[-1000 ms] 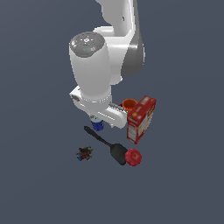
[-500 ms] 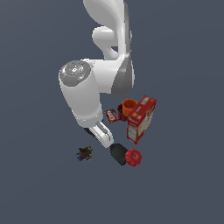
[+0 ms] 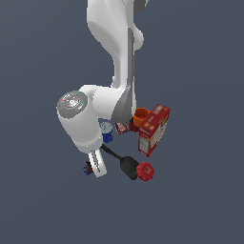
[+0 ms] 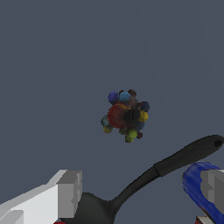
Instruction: Pick up a designated object from a clutter of objects.
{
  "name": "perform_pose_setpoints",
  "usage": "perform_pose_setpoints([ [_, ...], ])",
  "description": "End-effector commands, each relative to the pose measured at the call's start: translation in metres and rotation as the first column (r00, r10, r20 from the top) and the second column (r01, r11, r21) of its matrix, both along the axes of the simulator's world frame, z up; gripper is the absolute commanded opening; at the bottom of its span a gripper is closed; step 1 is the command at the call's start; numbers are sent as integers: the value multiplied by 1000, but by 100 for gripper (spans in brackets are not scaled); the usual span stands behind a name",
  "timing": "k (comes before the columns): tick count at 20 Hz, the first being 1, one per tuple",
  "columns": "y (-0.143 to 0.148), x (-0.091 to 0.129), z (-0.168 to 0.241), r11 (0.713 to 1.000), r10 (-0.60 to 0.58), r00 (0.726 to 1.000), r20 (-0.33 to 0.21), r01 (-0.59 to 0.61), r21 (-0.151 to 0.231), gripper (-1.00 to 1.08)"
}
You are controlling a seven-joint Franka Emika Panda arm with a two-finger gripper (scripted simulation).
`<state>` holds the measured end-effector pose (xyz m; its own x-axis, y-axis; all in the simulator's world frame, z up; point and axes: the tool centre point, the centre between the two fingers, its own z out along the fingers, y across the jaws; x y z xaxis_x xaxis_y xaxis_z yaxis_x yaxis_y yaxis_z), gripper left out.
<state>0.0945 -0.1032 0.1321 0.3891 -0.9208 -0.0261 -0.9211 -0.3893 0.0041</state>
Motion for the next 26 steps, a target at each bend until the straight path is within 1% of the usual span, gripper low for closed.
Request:
perform_pose_setpoints([
  [1,-8,4,-13,997,-79,997,3,79,-5,100],
  [6,-21,9,-32,980,-198,980,7,198,-14,100],
  [12,-31,12,-47,959,-284,959,12,284,-20,100],
  [16,-33,13,-52,951,-309,951,14,309,-22,100],
  [21,-33,13,-53,951,-308,951,13,308,-22,100],
  [26,-34,12,-71,950,-310,951,13,310,-22,100],
])
